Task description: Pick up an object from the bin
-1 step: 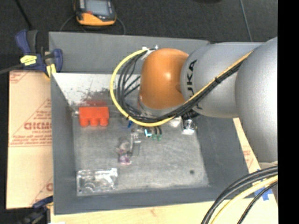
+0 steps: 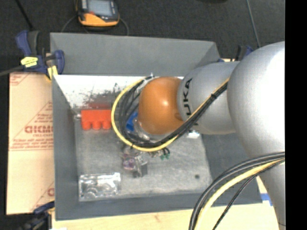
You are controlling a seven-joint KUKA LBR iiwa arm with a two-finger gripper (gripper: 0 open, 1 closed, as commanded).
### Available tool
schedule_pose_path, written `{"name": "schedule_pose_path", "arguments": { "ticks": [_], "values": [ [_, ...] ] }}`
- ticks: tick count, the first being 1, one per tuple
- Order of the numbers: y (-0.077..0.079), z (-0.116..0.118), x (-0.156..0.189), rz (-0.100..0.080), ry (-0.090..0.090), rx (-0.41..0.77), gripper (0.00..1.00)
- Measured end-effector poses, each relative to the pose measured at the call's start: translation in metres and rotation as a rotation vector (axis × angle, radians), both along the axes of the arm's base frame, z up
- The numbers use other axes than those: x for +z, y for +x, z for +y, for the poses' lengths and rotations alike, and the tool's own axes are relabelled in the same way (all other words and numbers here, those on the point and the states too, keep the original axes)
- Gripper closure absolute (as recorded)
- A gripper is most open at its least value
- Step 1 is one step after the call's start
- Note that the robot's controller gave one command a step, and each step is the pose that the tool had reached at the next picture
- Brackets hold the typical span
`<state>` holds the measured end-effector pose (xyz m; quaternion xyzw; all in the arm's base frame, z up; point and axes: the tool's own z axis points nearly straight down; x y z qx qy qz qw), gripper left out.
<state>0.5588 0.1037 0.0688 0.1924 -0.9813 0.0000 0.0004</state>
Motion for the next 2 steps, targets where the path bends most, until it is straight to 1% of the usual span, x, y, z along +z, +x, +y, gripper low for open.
{"name": "schedule_pose_path", "arguments": {
  "ticks": [2],
  "values": [
    [0.0021,-0.0003,0.0014,-0.003,0.004,-0.012,0.0]
  ]
}}
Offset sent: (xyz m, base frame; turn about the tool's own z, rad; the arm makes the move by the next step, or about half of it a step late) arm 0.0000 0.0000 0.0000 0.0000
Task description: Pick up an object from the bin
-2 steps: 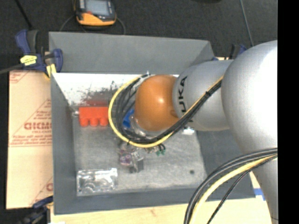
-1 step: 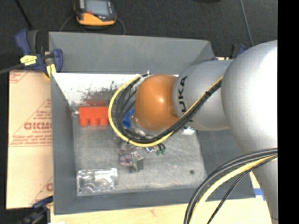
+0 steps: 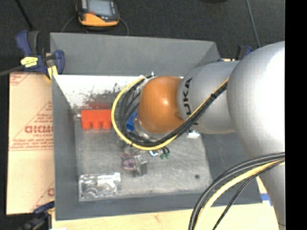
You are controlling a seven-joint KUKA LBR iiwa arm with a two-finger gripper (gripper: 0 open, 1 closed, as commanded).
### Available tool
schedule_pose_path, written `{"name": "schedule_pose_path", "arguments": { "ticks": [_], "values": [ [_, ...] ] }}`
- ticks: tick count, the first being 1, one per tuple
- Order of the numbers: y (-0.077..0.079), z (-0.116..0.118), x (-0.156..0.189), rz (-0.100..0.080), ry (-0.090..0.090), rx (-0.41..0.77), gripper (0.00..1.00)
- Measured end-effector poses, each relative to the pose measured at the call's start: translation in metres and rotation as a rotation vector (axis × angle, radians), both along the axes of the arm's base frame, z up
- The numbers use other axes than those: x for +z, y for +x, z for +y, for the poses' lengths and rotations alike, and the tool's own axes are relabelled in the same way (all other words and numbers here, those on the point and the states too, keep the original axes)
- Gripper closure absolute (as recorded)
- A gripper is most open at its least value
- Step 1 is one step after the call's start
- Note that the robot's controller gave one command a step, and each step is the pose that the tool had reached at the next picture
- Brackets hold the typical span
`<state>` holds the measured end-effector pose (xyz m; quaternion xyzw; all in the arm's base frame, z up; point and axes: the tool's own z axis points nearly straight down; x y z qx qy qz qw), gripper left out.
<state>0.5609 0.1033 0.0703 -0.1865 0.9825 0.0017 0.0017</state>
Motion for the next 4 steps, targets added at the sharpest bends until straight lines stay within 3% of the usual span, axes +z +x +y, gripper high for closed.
{"name": "schedule_pose_path", "arguments": {
  "ticks": [1,2,3,4],
  "values": [
    [-0.005,-0.01,0.0,0.003,-0.005,0.364,0.0],
    [-0.004,-0.01,0.001,0.002,-0.003,0.358,0.0],
    [-0.004,-0.01,0.001,0.002,-0.003,0.356,1.0],
    [-0.001,-0.01,0.046,-0.007,-0.005,0.347,1.0]
  ]
}}
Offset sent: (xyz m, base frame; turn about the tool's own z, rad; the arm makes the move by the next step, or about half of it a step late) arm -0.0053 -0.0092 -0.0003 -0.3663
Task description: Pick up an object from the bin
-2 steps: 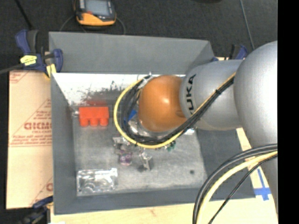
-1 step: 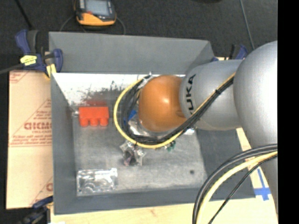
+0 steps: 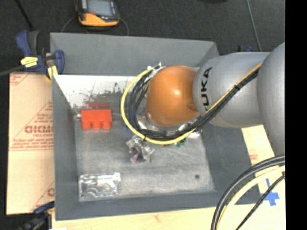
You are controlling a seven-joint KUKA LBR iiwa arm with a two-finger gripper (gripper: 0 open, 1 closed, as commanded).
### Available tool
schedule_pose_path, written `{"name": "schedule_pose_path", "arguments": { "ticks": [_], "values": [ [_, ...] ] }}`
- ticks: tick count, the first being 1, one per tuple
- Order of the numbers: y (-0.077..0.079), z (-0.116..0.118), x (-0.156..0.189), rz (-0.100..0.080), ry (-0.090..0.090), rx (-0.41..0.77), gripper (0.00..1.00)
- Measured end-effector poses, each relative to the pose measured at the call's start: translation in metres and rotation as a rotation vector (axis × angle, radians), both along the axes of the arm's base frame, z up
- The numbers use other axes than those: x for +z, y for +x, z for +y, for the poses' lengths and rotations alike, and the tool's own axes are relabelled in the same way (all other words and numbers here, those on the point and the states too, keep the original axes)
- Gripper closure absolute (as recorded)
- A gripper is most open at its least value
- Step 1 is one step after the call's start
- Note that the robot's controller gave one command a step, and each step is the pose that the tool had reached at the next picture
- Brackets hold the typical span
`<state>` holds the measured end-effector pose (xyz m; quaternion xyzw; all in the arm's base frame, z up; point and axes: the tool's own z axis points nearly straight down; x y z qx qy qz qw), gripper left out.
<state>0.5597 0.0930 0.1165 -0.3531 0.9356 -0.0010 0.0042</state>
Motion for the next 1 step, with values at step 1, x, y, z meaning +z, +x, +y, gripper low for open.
{"name": "schedule_pose_path", "arguments": {
  "ticks": [1],
  "values": [
    [0.0025,-0.0005,0.0485,-0.001,0.0,-0.008,1.0]
  ]
}}
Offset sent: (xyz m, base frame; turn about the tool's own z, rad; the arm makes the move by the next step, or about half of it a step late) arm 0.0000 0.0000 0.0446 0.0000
